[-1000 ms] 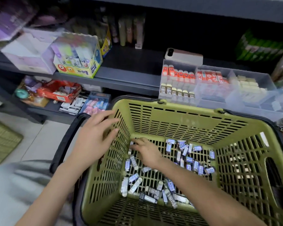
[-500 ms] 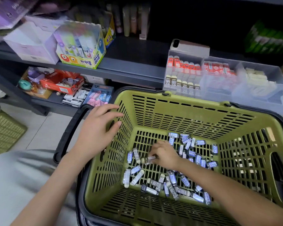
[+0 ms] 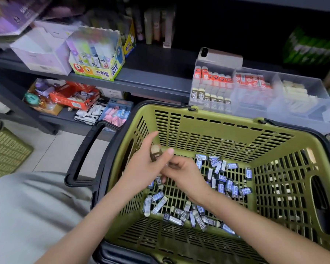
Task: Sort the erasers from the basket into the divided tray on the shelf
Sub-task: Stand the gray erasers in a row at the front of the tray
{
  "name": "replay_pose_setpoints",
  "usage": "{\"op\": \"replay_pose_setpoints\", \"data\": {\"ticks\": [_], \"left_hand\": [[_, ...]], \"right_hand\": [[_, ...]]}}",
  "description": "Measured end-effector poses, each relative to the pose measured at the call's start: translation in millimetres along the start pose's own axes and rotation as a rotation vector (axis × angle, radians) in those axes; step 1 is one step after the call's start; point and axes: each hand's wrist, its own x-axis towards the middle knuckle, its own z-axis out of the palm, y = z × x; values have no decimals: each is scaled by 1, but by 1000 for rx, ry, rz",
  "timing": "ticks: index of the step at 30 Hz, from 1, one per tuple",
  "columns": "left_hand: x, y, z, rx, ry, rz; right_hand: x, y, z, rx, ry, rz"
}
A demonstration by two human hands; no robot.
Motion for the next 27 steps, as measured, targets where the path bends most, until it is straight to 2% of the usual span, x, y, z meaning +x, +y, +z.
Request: {"op": "replay_pose_setpoints", "data": {"ticks": [3,5,6,8,11,14,17,19,21,22,27], "left_hand": [[6,-6,2,-241,79,-20],[9,-8,-3,-404,156,-16],[10,-7,-8,-500,202,-15],[12,-5,-20,-707,245,-16],[12,-4,-31,-983,149,15],[11,-5,-36,-1163,60,56],[13,-8,-41,-1261,1,55],[14,-7,-41,-1275,-51,43],[15,-6,-41,-1283,-115,40],[15,-6,-41,-1284,-135,37],[12,-2,-39,-1198,-132,-4]], "right_hand": [[-2,-2,5,117,-81,-12],[2,11,-1,153,-120,53],[6,21,-4,70,-106,107],[20,48,-7,-322,-51,216],[39,85,-1,-886,-52,285],[51,108,8,-1099,-116,244],[56,108,5,-1083,-144,204],[52,104,2,-881,-118,260],[39,101,7,-617,-175,361],[33,101,12,-564,-223,391],[27,113,38,-915,-402,287]]}}
